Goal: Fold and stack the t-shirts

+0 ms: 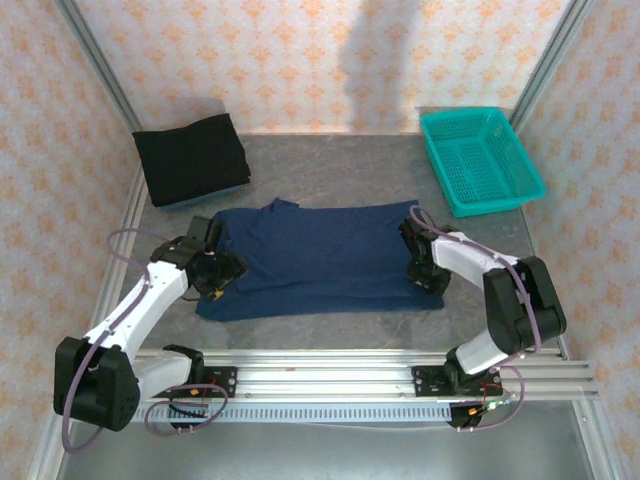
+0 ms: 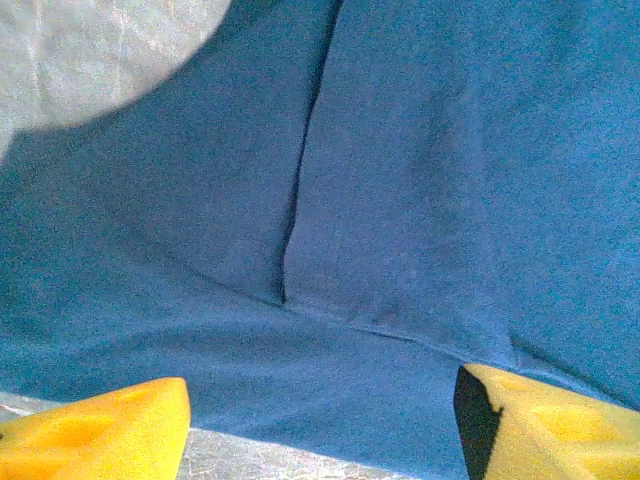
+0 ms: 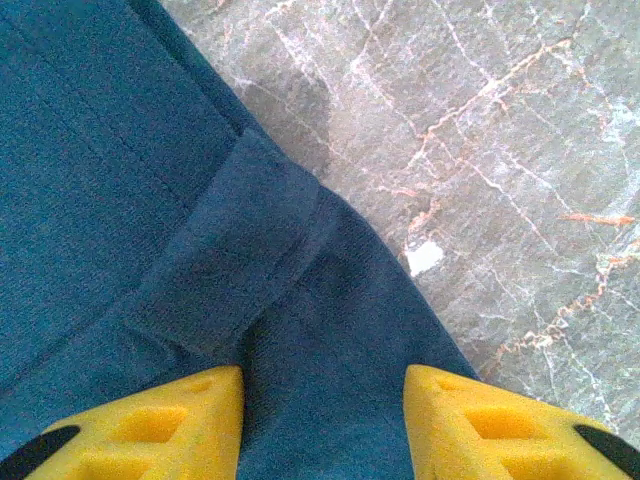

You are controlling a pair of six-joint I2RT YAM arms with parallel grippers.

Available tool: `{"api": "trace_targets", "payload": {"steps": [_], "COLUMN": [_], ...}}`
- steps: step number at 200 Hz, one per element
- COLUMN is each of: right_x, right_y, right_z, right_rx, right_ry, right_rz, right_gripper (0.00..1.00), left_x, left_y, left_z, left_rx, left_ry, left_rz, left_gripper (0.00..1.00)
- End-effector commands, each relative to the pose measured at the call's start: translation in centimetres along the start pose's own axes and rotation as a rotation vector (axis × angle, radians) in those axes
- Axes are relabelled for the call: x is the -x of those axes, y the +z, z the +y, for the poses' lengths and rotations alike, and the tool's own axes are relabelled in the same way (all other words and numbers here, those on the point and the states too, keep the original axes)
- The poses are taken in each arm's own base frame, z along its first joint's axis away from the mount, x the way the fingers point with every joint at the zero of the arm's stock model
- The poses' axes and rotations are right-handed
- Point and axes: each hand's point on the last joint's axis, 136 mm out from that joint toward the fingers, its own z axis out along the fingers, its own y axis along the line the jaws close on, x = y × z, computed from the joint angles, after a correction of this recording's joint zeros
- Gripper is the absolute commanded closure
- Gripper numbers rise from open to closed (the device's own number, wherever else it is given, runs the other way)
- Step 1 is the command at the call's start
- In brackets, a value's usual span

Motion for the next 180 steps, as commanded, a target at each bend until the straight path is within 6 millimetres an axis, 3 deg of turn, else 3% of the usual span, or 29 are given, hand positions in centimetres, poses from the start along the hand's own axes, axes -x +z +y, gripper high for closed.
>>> {"api": "trace_targets", "payload": {"steps": [1,56,95,118,155,180], "right_x": [-0.5,1.7,2.4,2.2,1.7,1.7], "right_y": [-0.4,-4.8,-8.9,-10.8,-13.1,-14.4], "right_z": [-1.3,1.3,3.5,4.5,4.8,4.6], "right_rx": [-0.028,0.127,0.341,0.452,0.554,0.594], "right_ry": [0.019,-0.007,-0.048,-0.082,-0.115,-0.115], "right_rz": [-0.012,-0.077,-0.142,-0.155,-0.176,-0.206], "right_gripper": [0.52,0.40,0.23,0.20,0.18,0.18], "left_x": [-1.1,-1.5,-1.0,-0.6,-0.6,-0.4], "left_y": [0.8,3.1,4.4,5.1,6.5,6.6], "left_z": [-0.7,-0.3,0.0,-0.4,0.5,0.7], "left_rx": [-0.024,0.023,0.070,0.067,0.137,0.160], "left_ry": [-0.023,-0.037,-0.050,-0.058,-0.054,-0.046], "left_rz": [0.031,0.042,0.035,0.026,0.047,0.044], "left_gripper": [0.31,0.39,0.44,0.52,0.64,0.80]}}
